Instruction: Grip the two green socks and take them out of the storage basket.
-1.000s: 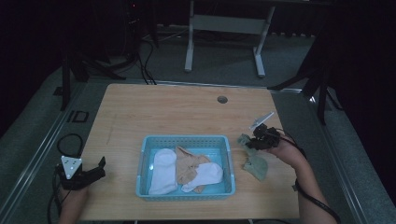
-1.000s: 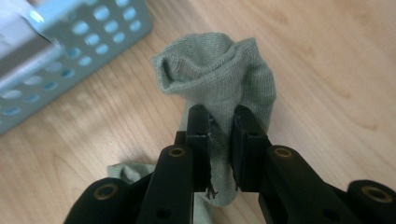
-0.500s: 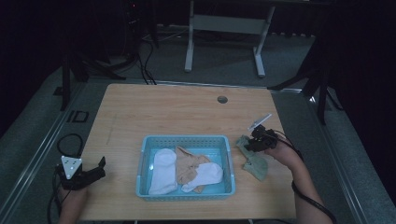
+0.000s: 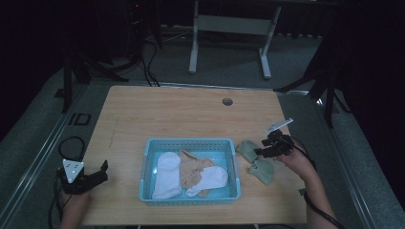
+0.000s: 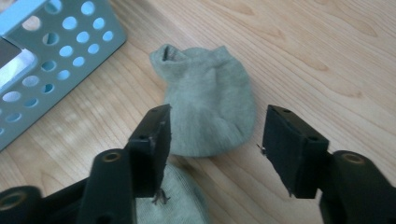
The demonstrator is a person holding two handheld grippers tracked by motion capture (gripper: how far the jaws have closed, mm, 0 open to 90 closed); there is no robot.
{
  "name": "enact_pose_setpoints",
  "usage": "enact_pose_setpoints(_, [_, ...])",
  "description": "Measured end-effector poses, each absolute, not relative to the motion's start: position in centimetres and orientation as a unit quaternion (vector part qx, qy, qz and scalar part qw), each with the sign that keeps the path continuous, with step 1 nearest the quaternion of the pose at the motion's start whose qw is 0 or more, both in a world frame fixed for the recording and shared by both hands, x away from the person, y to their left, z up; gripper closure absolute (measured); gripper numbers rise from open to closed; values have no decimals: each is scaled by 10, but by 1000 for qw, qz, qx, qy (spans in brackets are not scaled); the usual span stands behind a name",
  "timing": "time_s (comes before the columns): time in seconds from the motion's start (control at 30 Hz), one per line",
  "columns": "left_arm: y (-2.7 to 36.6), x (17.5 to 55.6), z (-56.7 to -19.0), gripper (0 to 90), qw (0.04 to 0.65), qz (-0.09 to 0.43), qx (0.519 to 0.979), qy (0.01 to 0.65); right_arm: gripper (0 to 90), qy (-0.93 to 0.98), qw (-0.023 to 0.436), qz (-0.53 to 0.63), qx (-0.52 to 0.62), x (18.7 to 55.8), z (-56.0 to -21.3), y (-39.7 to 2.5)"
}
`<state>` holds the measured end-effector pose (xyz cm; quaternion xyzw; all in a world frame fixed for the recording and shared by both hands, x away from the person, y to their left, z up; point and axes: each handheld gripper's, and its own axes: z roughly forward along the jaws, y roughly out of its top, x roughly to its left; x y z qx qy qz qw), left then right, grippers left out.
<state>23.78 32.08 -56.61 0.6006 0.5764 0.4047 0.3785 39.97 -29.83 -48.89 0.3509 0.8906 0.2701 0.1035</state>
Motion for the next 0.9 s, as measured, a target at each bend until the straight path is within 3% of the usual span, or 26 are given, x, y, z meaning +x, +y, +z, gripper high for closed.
enact_pose_setpoints(0.3, [321,238,-566,4,378,404,601,577,214,866,119,298,384,393,-490,-320])
enact_pose_setpoints(0.43, [321,238,-566,4,379,405,600,576,187,850,128,314,403,387,-494,-331])
enact_pose_setpoints(0.47, [321,238,-566,4,379,405,600,576,133,848,127,319,404,386,-496,-334])
enact_pose_setpoints(0.9, [321,238,-566,4,378,405,601,576,121,805,168,362,439,364,-516,-372])
